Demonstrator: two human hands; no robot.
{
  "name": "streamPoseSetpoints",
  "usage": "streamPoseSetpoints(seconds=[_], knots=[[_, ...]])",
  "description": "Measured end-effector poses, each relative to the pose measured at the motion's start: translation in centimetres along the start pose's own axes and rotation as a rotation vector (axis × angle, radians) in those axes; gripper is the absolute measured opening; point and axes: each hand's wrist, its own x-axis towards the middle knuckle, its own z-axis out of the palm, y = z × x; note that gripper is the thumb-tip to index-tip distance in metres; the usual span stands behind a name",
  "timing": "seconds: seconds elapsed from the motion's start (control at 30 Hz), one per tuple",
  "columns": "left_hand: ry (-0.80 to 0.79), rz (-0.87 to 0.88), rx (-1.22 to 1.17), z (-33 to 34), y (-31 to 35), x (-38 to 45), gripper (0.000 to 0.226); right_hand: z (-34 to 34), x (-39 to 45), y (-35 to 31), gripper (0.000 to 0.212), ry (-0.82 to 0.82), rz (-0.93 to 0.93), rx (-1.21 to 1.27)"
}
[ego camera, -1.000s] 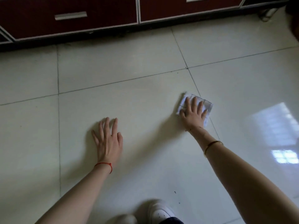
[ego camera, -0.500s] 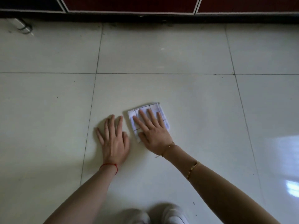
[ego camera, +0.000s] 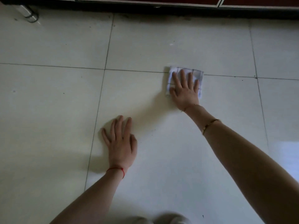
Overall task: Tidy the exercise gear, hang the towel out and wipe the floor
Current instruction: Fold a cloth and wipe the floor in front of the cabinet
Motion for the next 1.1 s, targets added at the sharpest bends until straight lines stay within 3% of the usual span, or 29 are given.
streamPoseSetpoints(seconds=[0.17,0.4,0.63,0.93,1.1], knots=[[-0.004,0.009,0.003,0.1,-0.2,0.1,0.059,0.9,2.5,-6.1,0.060,-0.055,-0.199,-0.044],[-0.065,-0.020,0.034,-0.1,-0.1,0.2,0.058,4.4,-3.8,-10.9,0.063,-0.034,-0.430,-0.033],[-0.020,0.005,-0.015,-0.6,-0.2,-0.1,0.056,4.7,-8.4,-7.1,0.059,0.010,-0.429,-0.002],[-0.062,0.068,0.077,-1.5,-1.2,-0.1,0.057,2.9,-7.8,-2.9,0.062,0.010,-0.267,0.019],[-0.064,-0.086,0.072,-1.7,-4.2,-0.2,0.059,1.9,-4.5,-2.7,0.068,0.001,-0.179,0.015]])
